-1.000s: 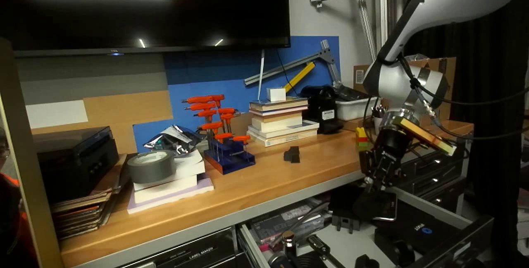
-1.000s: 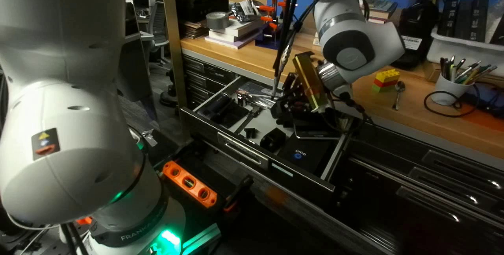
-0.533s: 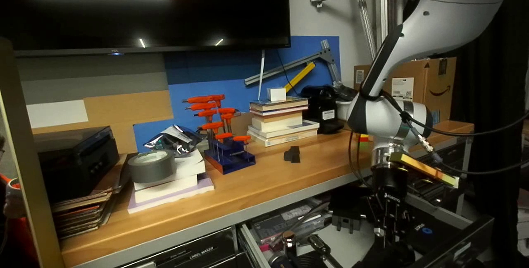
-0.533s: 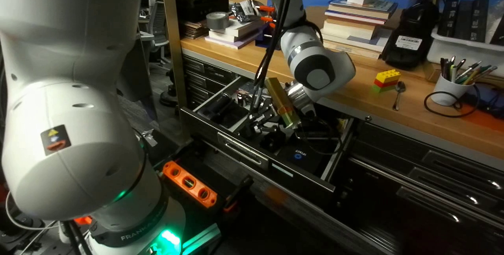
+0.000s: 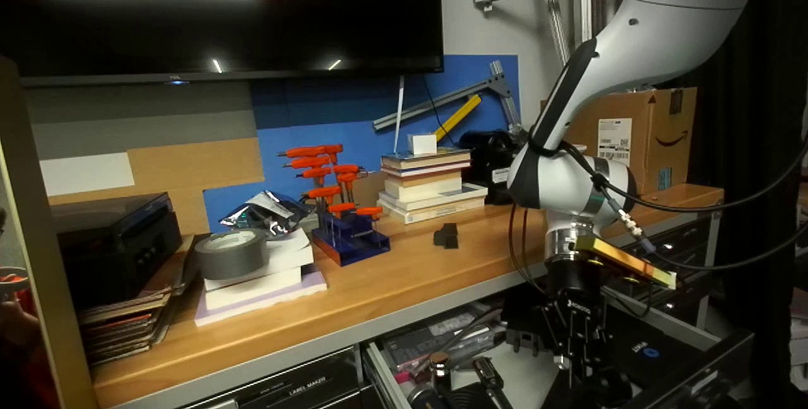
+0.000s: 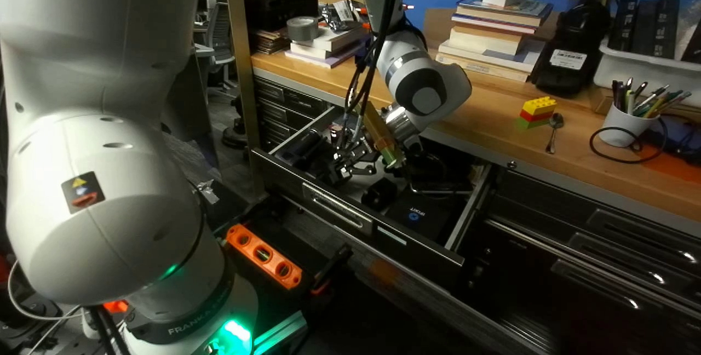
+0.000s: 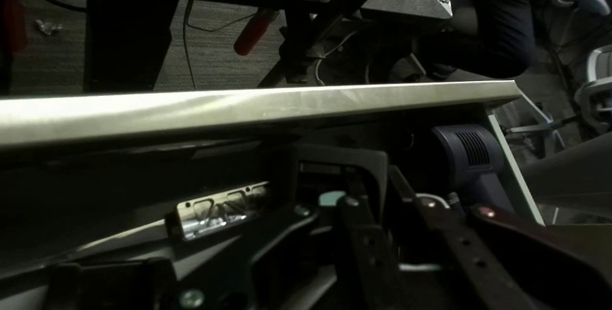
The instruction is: Pick up the black objects from the counter and put them in the open drawer and close it
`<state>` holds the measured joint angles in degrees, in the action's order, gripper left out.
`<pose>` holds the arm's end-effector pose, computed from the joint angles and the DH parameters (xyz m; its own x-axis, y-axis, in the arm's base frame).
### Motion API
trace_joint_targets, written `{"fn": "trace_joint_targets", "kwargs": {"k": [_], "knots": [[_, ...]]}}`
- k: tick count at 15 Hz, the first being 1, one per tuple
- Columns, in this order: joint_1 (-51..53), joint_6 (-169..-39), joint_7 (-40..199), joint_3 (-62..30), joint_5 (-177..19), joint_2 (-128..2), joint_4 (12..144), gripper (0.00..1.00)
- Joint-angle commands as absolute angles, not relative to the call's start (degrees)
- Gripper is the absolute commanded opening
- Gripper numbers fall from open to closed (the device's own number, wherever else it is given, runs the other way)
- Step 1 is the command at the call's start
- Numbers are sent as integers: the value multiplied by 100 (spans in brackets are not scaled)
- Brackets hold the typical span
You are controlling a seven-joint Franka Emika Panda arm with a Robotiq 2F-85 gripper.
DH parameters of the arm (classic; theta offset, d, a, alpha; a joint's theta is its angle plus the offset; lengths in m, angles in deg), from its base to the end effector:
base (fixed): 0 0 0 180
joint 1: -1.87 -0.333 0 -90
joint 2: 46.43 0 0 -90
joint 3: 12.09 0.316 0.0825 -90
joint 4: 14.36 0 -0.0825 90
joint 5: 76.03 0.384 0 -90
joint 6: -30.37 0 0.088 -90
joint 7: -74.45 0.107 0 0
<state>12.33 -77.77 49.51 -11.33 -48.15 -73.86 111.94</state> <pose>0.4551 -0.0420 0.1340 0.8121 0.1078 -0.5735 -0.2435 -0.8305 -0.5009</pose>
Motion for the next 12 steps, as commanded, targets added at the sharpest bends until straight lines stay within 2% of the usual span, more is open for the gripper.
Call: {"fn": "trace_joint_targets", "kwargs": {"k": [1,3,4,5,12], "knots": [[1122,-7777,4915,-935,-4783,-7445,10991,17],[1110,-7809,4926,-922,-4839,-7498,10854,17],[1090,-7852,4969,-913,-4869,-7529,10792,42],[1073,-7905,4990,-913,-4902,-7582,10724,43],[1110,-8107,5107,-1013,-4999,-8024,10181,95]]}}
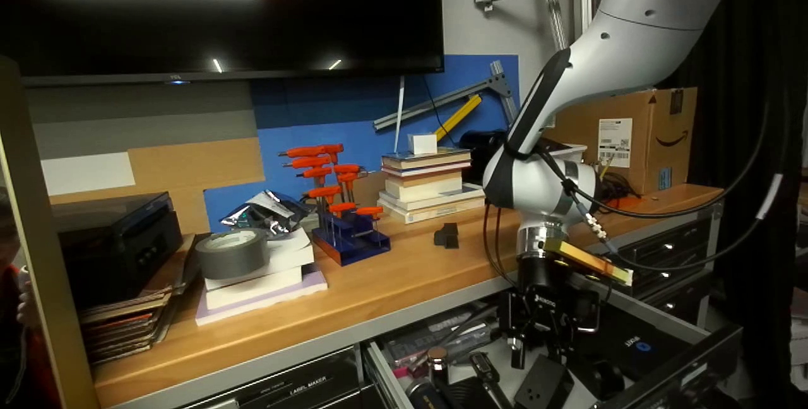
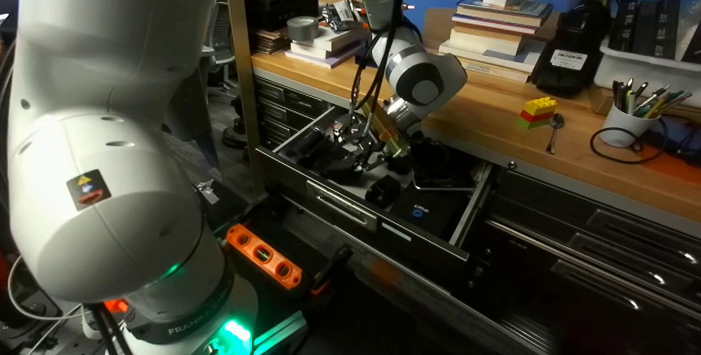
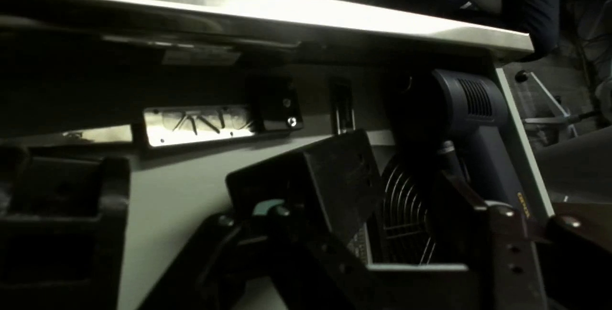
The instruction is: Pick up the black objects from the counter and put them in the open drawer and close it
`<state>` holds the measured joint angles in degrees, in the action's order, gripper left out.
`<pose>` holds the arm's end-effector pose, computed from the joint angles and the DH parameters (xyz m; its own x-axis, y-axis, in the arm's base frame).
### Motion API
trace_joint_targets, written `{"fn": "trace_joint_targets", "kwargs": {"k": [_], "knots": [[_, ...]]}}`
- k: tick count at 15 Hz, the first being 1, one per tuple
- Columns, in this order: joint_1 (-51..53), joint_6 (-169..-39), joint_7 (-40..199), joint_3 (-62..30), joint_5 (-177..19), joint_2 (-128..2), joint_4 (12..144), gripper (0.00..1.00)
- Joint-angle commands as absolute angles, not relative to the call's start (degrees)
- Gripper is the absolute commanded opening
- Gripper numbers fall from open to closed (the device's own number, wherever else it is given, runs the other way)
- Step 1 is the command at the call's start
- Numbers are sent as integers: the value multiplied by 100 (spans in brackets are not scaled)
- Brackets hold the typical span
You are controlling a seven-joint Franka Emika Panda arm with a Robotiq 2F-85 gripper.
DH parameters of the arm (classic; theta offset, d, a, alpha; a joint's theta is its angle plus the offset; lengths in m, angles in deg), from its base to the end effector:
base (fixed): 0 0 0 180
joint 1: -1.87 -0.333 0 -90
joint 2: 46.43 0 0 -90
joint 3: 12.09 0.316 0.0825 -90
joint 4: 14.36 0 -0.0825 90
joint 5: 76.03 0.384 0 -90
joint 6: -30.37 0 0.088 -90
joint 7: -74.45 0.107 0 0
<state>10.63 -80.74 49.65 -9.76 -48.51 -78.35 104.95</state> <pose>0.5002 -0.0233 0.1268 0.8534 0.1320 -0.5043 -0.1634 -0.8510 -0.4991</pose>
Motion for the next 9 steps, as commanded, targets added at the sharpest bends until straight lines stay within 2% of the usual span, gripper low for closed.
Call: {"fn": "trace_joint_targets", "kwargs": {"k": [1,9], "knots": [[1142,-8139,5144,-1048,-5018,-8058,10072,99],[1165,-9214,5931,-1508,-5636,-7364,9498,100]]}}
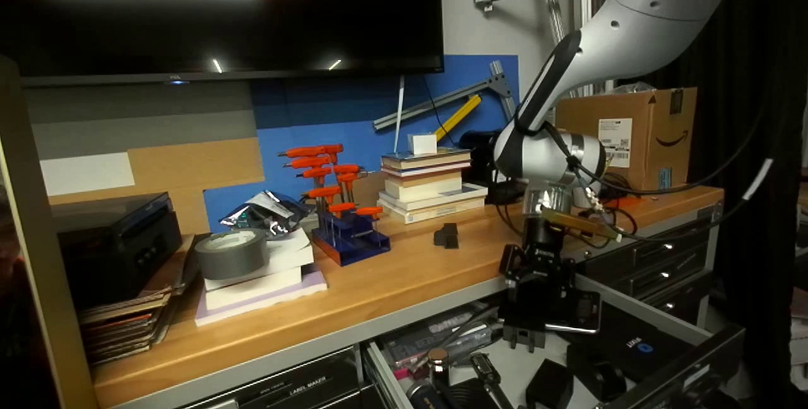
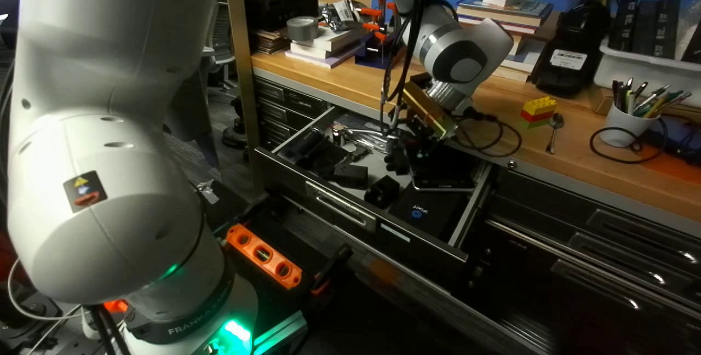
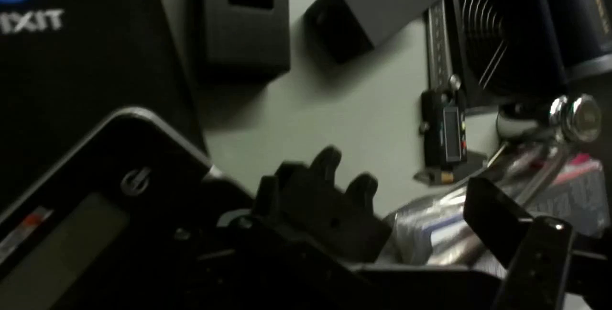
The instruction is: Pick up the black objects from the counter and put them in the open drawer and close it
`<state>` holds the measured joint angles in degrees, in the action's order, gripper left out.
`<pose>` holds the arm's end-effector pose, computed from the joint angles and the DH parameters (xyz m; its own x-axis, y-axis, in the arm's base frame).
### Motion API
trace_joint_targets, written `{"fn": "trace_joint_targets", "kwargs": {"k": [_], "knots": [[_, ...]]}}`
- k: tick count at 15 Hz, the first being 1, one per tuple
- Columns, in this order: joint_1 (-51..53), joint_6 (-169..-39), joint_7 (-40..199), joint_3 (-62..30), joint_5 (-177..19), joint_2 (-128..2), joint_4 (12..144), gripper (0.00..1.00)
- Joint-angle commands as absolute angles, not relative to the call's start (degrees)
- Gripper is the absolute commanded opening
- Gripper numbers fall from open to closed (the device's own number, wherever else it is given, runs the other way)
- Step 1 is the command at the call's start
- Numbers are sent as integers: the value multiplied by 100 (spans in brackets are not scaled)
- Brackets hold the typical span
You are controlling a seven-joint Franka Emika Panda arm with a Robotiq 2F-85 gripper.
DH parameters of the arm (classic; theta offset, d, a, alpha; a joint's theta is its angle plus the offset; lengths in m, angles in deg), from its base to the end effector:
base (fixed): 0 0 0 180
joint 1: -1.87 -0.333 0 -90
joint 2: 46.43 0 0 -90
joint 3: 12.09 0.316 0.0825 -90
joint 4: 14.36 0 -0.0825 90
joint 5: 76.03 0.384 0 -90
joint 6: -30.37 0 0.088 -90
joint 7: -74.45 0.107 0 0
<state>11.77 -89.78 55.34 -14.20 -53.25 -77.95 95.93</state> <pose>0.5742 -0.1028 0.1787 0.9519 -0.0823 -0.2952 -0.1843 -0.9233 -0.3369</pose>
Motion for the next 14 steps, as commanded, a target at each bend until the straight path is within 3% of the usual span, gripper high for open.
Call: {"fn": "trace_joint_targets", "kwargs": {"k": [1,8,14], "knots": [[1168,-9203,6027,-1532,-5730,-7249,9419,100],[1052,-8450,6571,-1454,-6016,-6797,8741,100],[619,-9044,7273,-1347,-6053,-6644,8920,100]]}}
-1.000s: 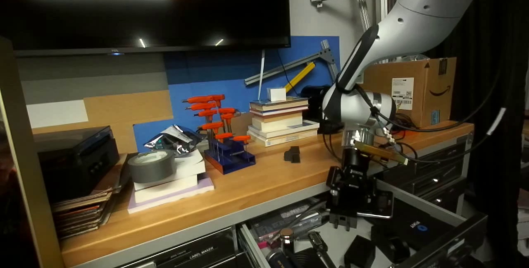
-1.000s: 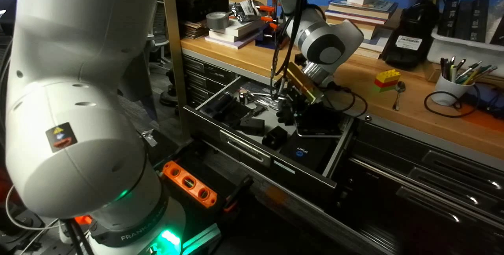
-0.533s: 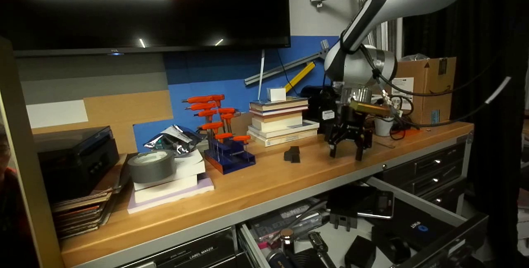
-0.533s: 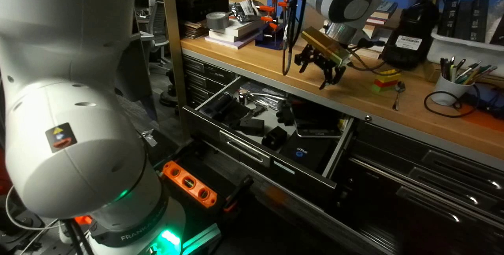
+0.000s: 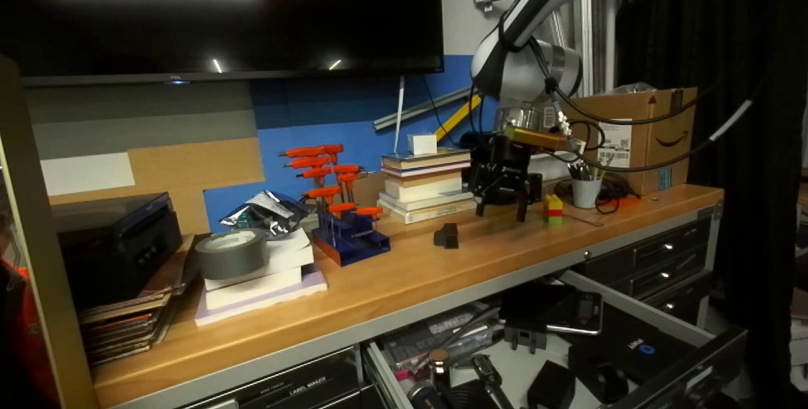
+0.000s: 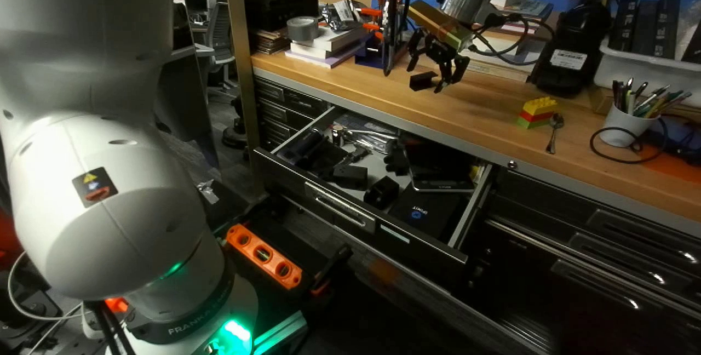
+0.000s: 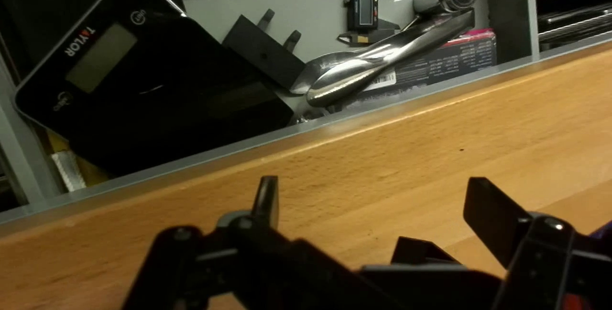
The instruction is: Pick up the black objects from the counter and put them in the open drawer and close it
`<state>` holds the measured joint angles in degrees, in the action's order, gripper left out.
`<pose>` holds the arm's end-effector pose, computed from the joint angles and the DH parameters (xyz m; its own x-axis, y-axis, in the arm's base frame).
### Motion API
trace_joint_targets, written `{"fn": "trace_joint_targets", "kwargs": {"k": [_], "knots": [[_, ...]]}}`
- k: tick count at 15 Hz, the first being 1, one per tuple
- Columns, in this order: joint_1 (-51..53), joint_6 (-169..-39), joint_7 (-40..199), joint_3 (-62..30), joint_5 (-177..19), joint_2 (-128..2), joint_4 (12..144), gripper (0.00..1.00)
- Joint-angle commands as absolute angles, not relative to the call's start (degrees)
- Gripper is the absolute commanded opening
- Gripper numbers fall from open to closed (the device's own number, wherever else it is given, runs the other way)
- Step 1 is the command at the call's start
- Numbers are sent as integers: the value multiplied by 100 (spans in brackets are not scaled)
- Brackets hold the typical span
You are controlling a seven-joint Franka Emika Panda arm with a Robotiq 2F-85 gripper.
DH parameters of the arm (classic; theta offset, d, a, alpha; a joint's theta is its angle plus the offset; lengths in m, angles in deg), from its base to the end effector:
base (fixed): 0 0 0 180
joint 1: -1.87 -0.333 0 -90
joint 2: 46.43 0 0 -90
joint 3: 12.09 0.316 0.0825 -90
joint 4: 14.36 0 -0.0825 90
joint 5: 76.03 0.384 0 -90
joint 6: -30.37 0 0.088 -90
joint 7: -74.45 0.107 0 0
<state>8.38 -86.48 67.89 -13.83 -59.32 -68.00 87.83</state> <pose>0.6297 -0.0737 0.3368 0.9811 -0.1611 -0.1076 -0.1830 -0.9528 -0.2422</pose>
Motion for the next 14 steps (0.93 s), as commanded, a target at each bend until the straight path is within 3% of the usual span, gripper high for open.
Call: {"fn": "trace_joint_targets", "kwargs": {"k": [1,7,14], "knots": [[541,-9153,7414,-1326,-6068,-6657,8927,100],[-18,-10253,8477,-1340,-6605,-6777,9040,100],[-314,-10642,9090,-1348,-7112,-7203,8831,100]]}}
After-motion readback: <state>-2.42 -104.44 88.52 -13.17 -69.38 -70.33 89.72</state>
